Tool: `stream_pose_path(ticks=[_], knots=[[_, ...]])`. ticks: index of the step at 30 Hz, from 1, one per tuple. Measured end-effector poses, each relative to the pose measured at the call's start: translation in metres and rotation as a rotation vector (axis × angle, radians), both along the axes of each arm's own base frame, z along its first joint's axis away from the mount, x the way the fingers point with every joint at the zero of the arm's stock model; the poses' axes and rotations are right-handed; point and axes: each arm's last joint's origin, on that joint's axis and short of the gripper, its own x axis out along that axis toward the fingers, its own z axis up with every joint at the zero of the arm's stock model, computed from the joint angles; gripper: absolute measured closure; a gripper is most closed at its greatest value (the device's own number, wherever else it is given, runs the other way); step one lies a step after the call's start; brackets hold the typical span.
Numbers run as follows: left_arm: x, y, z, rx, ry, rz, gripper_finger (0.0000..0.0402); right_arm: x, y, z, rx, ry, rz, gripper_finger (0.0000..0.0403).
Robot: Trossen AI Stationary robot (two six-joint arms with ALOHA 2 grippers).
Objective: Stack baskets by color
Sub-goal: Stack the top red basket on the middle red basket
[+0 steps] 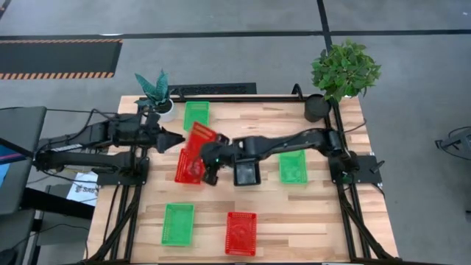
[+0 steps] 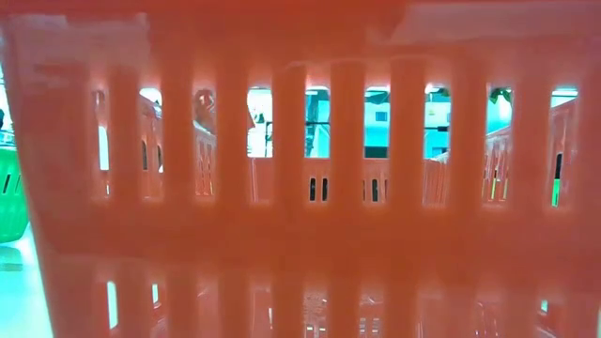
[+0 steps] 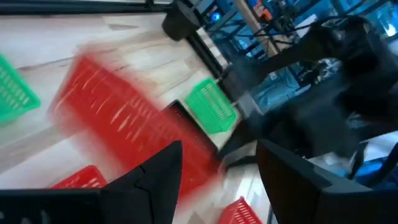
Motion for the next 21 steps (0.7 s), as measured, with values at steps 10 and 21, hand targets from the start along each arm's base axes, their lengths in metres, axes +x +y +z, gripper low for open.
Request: stream_pose_path(ticks=[10, 21], knots=[[-0.019, -0.001, 0.005, 0.05, -0.054, 0.045, 0.0209, 0.021, 0.03, -0.037, 0.006, -0.004, 0.046, 0.0394], [-0.024, -0.001, 0.004, 0.025, -0.051, 0.062, 0.0209, 0.029, 0.037, -0.064, -0.02, 0.042, 0.085, 0.0391]])
